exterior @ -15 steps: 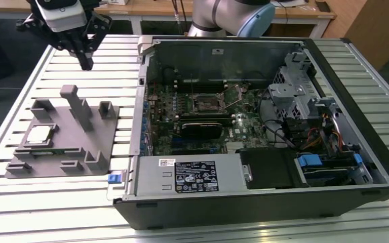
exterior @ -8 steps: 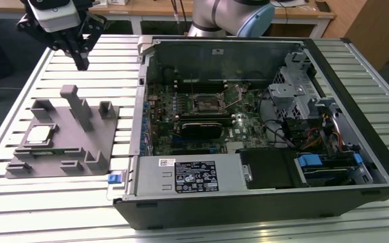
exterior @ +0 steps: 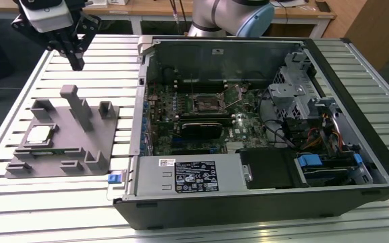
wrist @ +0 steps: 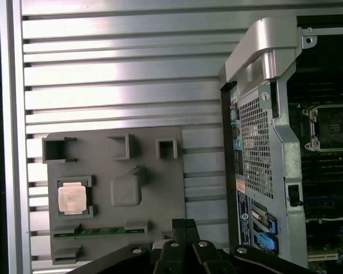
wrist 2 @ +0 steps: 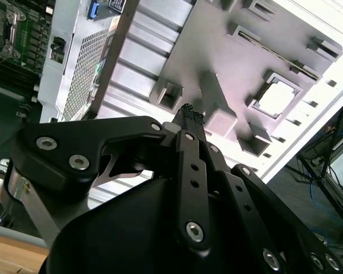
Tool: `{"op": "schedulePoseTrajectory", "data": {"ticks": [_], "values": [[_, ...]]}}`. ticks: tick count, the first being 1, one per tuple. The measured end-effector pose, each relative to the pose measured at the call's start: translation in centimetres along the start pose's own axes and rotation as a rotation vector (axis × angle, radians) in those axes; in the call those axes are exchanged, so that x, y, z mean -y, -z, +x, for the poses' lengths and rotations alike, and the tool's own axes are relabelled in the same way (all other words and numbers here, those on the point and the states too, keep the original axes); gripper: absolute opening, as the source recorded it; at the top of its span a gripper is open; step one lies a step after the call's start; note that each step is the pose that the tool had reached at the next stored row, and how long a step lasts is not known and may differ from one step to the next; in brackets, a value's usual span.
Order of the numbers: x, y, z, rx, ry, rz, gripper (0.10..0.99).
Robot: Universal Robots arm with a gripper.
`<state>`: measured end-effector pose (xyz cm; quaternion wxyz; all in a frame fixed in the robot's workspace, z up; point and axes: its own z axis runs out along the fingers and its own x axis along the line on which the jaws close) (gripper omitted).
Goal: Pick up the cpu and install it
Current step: 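Reach for the cpu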
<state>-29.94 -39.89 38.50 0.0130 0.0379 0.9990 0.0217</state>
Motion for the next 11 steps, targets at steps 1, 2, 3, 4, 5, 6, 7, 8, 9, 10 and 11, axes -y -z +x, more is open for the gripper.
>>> {"op": "schedulePoseTrajectory", "data": {"ticks": [1,2,3,4,5,6,7,8,9,10,11], "values": [[0.01,0.0,0.11,0.0,0.0,0.0,0.106],[0.02,-0.01,0.22,0.0,0.0,0.0,0.106],[0.03,-0.01,0.33,0.0,0.0,0.0,0.106],[0.04,-0.01,0.44,-0.0001,0.0,0.0,0.106],[0.04,-0.01,0.56,0.0,0.0,0.0,0.106],[0.05,-0.01,0.67,0.0,0.0,0.0,0.106],[0.06,-0.01,0.78,0.0,0.0,0.0,0.106],[0.07,-0.01,0.89,-0.0001,0.0,0.0,0.106],[0.08,-0.02,1.01,0.0,0.0,0.0,0.106],[0.09,-0.02,1.12,0.0,0.0,0.0,0.106],[0.1,-0.02,1.24,0.0,0.0,0.0,0.106]]}}
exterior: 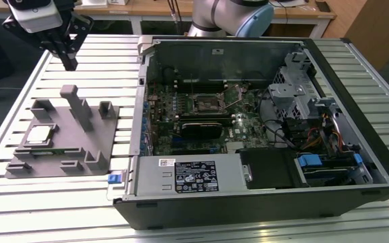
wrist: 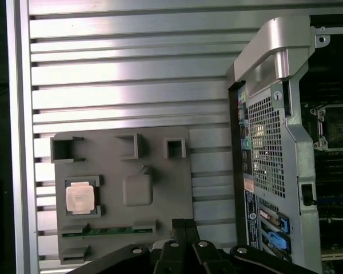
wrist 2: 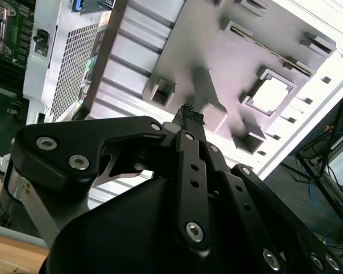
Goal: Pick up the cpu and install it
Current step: 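Reach for the cpu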
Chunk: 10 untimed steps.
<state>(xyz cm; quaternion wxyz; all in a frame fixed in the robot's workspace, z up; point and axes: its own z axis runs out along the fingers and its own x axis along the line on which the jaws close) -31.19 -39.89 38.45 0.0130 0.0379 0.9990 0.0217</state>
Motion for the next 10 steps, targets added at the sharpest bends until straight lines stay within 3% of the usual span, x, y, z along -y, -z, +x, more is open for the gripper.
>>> {"op": "schedulePoseTrajectory", "data": {"ticks": [10], "values": [[0.09,-0.02,1.14,0.0,0.0,0.0,0.106]]}}
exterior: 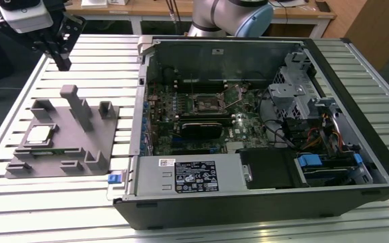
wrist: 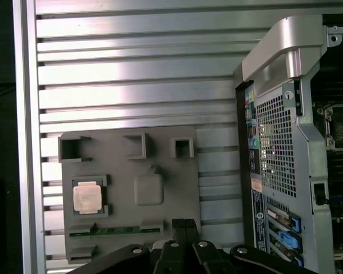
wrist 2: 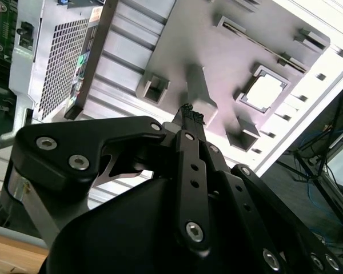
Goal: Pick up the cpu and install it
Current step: 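Reach for the cpu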
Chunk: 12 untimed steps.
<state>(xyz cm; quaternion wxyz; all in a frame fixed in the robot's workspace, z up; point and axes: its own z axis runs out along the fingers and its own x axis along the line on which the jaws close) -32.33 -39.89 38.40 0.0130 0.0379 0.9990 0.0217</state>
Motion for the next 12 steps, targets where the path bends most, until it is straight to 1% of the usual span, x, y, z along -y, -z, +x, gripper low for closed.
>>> {"op": "schedulePoseTrajectory", "data": {"ticks": [10,12], "values": [[0.09,-0.02,1.12,0.0,0.0,0.0,0.106],[0.11,-0.03,1.48,-0.0001,0.0,0.0,0.106]]}}
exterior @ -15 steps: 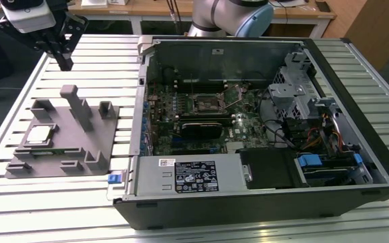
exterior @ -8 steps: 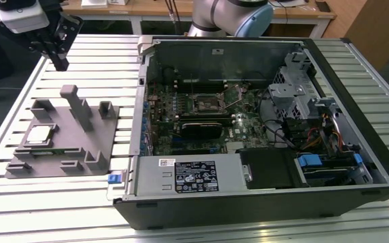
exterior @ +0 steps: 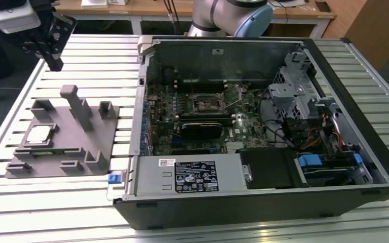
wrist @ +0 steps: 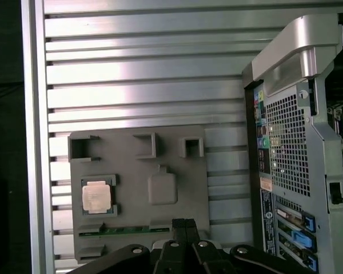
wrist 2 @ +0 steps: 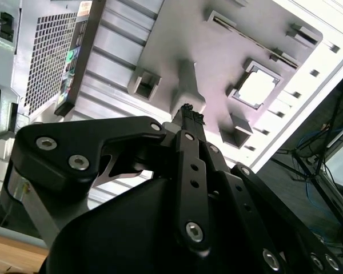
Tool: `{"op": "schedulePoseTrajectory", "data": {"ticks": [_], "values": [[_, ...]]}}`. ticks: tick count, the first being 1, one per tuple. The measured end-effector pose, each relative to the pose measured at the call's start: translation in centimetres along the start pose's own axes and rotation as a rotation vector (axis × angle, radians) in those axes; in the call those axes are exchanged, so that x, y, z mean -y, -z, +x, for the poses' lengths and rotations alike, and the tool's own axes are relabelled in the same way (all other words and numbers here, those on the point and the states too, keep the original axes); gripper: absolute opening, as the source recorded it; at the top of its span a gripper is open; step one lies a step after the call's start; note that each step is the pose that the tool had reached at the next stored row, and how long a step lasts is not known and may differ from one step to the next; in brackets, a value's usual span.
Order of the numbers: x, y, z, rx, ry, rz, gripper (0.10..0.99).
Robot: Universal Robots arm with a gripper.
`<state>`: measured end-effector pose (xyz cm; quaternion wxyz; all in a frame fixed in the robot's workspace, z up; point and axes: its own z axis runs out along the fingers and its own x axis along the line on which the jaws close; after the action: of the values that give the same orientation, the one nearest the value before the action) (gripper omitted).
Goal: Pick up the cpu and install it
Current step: 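Reach for the cpu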
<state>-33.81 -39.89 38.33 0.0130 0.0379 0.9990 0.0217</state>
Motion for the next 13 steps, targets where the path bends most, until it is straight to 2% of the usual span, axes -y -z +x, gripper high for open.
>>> {"op": "schedulePoseTrajectory", "data": {"ticks": [13], "values": [[0.16,-0.07,2.05,-0.0006,0.0,0.0,0.106]]}}
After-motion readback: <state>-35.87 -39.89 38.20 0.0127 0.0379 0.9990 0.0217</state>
